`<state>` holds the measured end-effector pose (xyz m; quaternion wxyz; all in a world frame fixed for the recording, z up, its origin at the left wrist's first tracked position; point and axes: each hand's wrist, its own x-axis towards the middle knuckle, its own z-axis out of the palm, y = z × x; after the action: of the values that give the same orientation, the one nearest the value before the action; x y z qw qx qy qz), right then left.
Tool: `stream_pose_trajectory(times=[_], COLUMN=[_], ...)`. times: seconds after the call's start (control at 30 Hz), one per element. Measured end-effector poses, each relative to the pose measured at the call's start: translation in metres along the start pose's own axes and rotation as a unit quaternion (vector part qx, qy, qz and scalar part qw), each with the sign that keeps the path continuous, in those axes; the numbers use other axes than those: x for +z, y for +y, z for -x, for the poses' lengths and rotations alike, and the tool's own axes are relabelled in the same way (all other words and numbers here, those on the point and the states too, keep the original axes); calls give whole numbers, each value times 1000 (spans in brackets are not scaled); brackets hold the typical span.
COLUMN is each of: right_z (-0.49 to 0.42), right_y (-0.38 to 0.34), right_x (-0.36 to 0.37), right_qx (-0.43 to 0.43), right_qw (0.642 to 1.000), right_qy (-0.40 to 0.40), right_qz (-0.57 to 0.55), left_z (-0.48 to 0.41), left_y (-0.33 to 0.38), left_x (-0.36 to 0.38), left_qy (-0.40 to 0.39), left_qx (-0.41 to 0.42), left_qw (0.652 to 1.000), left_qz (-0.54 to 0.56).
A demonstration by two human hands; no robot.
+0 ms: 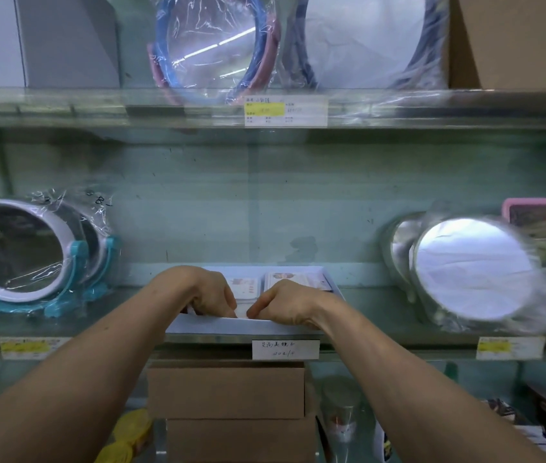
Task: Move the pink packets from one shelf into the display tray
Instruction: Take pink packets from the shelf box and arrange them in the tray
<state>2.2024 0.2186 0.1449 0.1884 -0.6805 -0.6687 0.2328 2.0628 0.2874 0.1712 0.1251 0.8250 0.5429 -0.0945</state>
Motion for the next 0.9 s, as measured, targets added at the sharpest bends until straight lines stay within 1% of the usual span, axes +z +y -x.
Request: stream_pose_trajectory(times=[0.13, 0.27, 0.47, 0.57, 0.63, 0.73, 0.83, 0.9], right_z=[-2, -8, -12, -13, -8, 6, 18, 22], right_y=[1, 4, 4, 7, 11, 18, 22, 20], right_x=[2, 7, 10, 8, 4, -5, -11, -12], right_qx=[5, 7, -1, -5, -3, -11, -32, -56], right_qw=[1000, 999, 998, 993, 987, 978, 967, 960], right_qy=[-3, 40, 65, 99, 126, 144, 165, 180], right_qz=[-5, -26, 13, 57, 96, 149, 190, 205], left_z=[-2, -2, 3, 7, 8, 10, 10, 11], left_y=[2, 10, 7, 5, 4, 8, 10, 7], left_x=[-2, -1, -1, -2, 1, 7, 15, 18], left_qy=[-25, -9, -7, -11, 15, 70, 126, 187], left_qx=[-12, -13, -25, -34, -34, -32, -19, -25], left_qw=[1000, 1000, 1000, 999, 999, 995, 989, 978], left_qz=[-1, -21, -2, 21, -5, -56, -69, -87])
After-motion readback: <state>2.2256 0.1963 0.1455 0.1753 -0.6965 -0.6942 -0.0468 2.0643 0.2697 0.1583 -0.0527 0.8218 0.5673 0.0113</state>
